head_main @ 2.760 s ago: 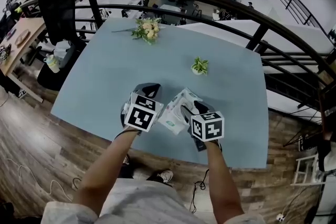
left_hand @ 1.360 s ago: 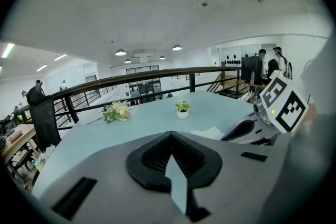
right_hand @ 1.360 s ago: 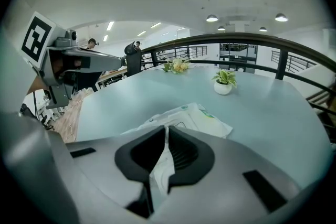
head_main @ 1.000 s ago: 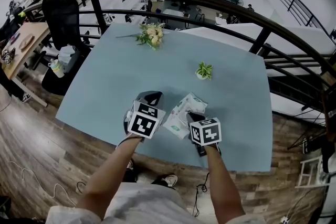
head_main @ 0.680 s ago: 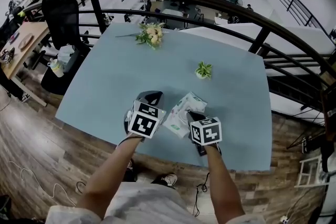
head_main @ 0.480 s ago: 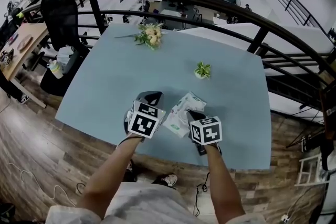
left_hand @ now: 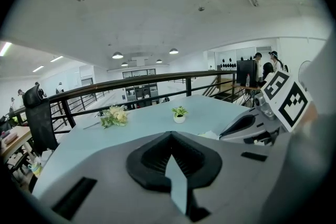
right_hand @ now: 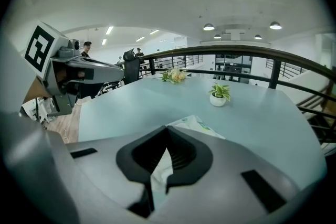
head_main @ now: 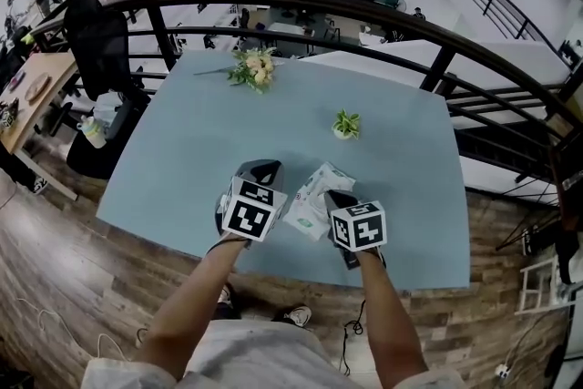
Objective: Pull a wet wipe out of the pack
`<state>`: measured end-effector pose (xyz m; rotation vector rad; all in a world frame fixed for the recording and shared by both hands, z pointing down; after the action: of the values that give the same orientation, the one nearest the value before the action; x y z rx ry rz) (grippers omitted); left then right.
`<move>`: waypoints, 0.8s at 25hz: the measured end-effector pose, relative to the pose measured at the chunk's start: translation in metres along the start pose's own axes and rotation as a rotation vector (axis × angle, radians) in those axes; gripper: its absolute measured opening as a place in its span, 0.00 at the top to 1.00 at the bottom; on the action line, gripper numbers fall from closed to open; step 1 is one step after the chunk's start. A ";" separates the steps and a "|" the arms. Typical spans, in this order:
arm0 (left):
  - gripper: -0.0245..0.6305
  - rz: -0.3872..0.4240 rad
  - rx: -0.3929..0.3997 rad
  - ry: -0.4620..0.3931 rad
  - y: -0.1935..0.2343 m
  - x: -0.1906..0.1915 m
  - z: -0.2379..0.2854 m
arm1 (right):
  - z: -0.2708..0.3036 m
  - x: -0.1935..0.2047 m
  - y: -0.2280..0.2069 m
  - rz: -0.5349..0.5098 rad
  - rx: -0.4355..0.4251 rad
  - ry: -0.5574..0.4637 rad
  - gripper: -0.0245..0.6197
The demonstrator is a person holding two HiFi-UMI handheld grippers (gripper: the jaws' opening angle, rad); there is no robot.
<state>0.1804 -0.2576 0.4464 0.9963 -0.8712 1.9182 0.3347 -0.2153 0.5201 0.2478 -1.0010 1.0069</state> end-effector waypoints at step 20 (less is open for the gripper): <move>0.97 0.027 0.090 -0.053 0.004 -0.014 -0.006 | -0.020 -0.015 0.012 0.041 0.103 -0.057 0.95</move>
<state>0.1799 -0.2593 0.4310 1.0984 -0.8376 1.9764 0.3341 -0.2058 0.4939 0.3435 -1.0103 1.0955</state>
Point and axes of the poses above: the fingertips, and each gripper's own axes: z forward along the fingers, y to its left, x out of its underside, the point moved 5 cm from there along -z, backward along the fingers, and after that the axes turned 14 degrees about -x, right-handed, at the moved point
